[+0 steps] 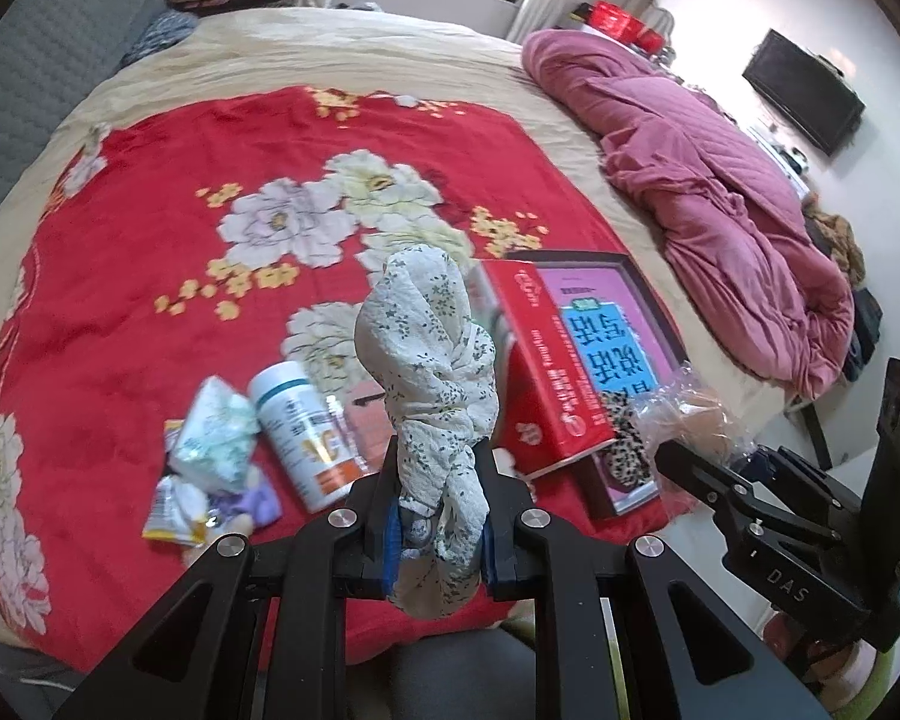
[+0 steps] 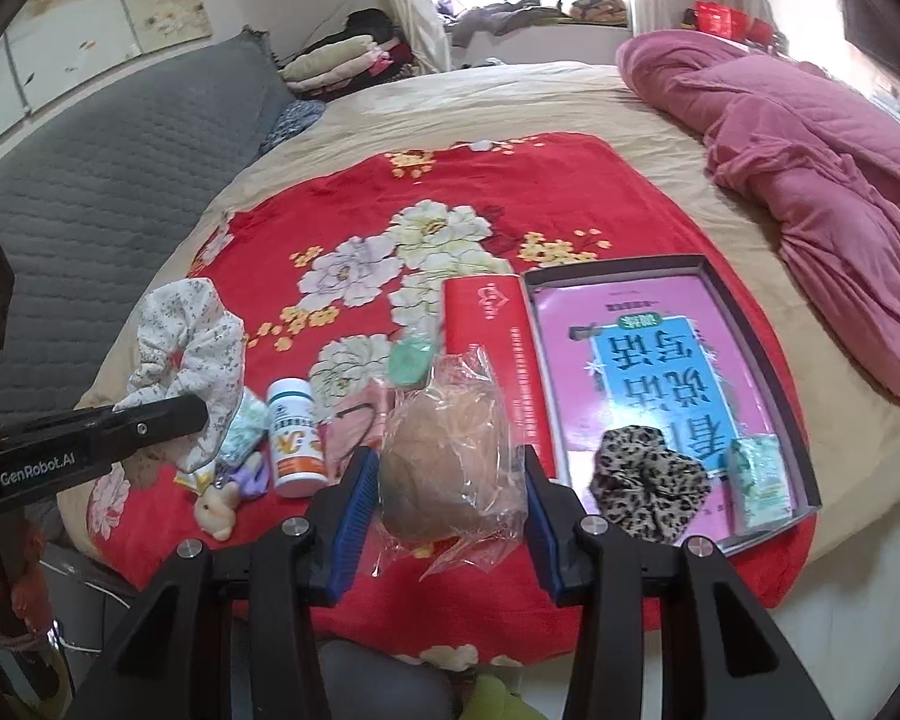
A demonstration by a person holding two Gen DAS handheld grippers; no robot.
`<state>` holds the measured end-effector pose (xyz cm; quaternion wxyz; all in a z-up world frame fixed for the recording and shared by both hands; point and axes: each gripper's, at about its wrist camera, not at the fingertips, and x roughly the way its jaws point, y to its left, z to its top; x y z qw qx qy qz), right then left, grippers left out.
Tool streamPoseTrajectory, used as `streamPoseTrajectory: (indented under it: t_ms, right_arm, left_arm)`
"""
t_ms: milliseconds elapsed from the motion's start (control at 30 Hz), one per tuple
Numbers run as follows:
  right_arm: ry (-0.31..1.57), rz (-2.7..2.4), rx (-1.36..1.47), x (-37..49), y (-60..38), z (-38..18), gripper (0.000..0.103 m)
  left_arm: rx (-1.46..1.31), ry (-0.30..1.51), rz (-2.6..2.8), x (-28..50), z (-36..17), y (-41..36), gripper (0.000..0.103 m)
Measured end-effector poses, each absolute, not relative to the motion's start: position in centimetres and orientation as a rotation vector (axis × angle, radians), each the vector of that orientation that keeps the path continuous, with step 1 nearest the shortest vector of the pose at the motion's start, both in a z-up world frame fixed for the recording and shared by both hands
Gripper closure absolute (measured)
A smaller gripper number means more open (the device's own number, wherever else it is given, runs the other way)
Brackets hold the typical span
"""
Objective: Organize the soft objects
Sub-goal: 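Lift and carry the scrunchie with the left tool while the right tool carries the bun toward the tray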
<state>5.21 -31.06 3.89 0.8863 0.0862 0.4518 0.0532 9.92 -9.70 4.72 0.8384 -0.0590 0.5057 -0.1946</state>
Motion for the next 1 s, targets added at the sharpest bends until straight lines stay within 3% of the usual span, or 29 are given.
streamPoseTrajectory:
  t_ms: [1000]
  right_arm:
    - [0.972,-0.082,0.348,4.5,-43.1,0.5,0.057]
  left_arm:
    - [0.092,1.164,-0.667,12.0,2.4,-27.9,0.083]
